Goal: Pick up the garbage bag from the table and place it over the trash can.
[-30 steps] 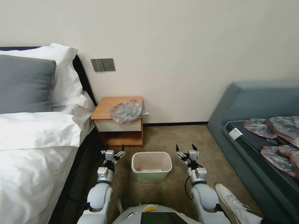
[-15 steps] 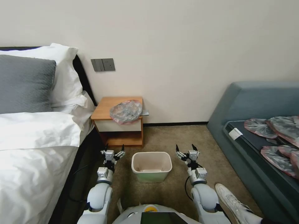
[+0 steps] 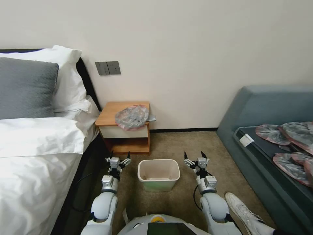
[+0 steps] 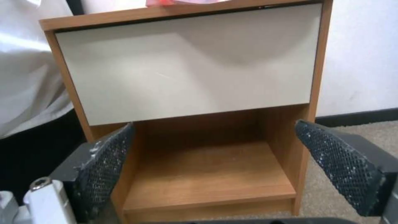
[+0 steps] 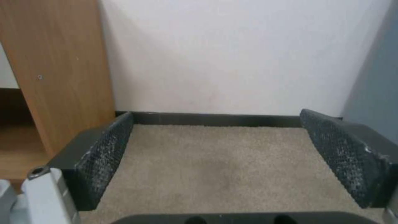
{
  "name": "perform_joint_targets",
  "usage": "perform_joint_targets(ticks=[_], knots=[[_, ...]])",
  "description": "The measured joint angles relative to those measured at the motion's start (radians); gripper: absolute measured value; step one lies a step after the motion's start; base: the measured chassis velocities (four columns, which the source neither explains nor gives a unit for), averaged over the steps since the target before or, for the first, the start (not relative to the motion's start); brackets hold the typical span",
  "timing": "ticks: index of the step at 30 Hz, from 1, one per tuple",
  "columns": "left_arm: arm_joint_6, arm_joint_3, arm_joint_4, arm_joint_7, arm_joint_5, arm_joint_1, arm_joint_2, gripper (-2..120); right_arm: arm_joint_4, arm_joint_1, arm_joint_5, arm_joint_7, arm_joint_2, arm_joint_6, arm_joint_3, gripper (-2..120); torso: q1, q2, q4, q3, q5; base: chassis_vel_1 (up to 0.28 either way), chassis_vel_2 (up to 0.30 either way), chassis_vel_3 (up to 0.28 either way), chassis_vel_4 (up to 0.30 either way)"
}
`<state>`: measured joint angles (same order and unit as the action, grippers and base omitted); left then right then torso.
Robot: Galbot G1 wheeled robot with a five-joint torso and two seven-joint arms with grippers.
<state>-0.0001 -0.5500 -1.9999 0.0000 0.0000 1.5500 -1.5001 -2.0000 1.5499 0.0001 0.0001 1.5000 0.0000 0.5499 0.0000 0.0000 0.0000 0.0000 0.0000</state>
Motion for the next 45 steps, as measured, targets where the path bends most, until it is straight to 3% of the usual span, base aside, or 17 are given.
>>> perform_joint_targets(ticks=[10, 13, 14, 20, 25, 32, 34, 36, 38, 45], knots=[[0.001, -0.003, -0.001, -0.001, -0.009, -0.002, 0.004, 99, -0.016, 0.006, 0.007, 0.0, -0.005, -0.006, 0.008, 100, 0.0, 0.0, -0.0001, 0.0, -0.0002, 0.0, 0.0, 0.0, 0.0], [0.015, -0.027, -0.024, -0.01, -0.069, -0.018, 0.03, 100, -0.05, 0.017, 0.025, -0.001, -0.016, -0.023, 0.022, 100, 0.0, 0.0, 0.0, 0.0, 0.0009, 0.0, 0.0, 0.0, 0.0], [0.029, -0.048, -0.043, -0.019, -0.125, -0.033, 0.053, 100, -0.112, 0.036, 0.055, -0.003, -0.036, -0.048, 0.051, 100, 0.0, 0.0, 0.0, 0.0, -0.0008, 0.0, 0.0, 0.0, 0.0], [0.075, -0.122, -0.111, -0.051, -0.314, -0.083, 0.133, 100, -0.315, 0.1, 0.168, -0.019, -0.105, -0.142, 0.143, 100, 0.0, 0.0, -0.0006, 0.0, -0.0002, 0.0, 0.0, 0.0, 0.0], [0.1, -0.16, -0.147, -0.067, -0.413, -0.109, 0.175, 100, -0.336, 0.098, 0.226, -0.035, -0.133, -0.164, 0.156, 100, 0.0, 0.0, 0.0001, 0.0, 0.0003, 0.0, 0.0, 0.0, 0.0], [0.174, -0.21, -0.191, -0.091, -0.589, -0.142, 0.238, 100, -0.308, 0.079, 0.258, -0.034, -0.143, -0.143, 0.145, 100, 0.0, 0.0, 0.0001, 0.0, 0.0003, 0.0, 0.0, 0.0, 0.0], [0.186, -0.207, -0.186, -0.092, -0.593, -0.138, 0.237, 100, -0.299, 0.075, 0.258, -0.032, -0.147, -0.132, 0.144, 100, 0.0, 0.0, 0.0001, 0.0, -0.0019, 0.0, 0.0, 0.0, 0.0], [0.201, -0.195, -0.18, -0.092, -0.59, -0.129, 0.238, 100, -0.276, 0.068, 0.257, -0.031, -0.152, -0.104, 0.142, 100, 0.0, 0.0, 0.0004, 0.0, 0.0009, 0.0, 0.0, 0.0, 0.0], [0.206, -0.178, -0.171, -0.092, -0.577, -0.123, 0.239, 100, -0.26, 0.065, 0.253, -0.032, -0.154, -0.077, 0.142, 100, 0.0, 0.0, 0.0, 0.0, -0.0007, 0.0, 0.0, 0.0, 0.0], [0.218, -0.105, -0.14, -0.098, -0.536, -0.126, 0.25, 100, -0.202, 0.032, 0.135, -0.038, -0.192, 0.043, 0.13, 100, 0.0, 0.0, 0.0005, 0.0, 0.0004, 0.0, 0.0, 0.0, 0.0]])
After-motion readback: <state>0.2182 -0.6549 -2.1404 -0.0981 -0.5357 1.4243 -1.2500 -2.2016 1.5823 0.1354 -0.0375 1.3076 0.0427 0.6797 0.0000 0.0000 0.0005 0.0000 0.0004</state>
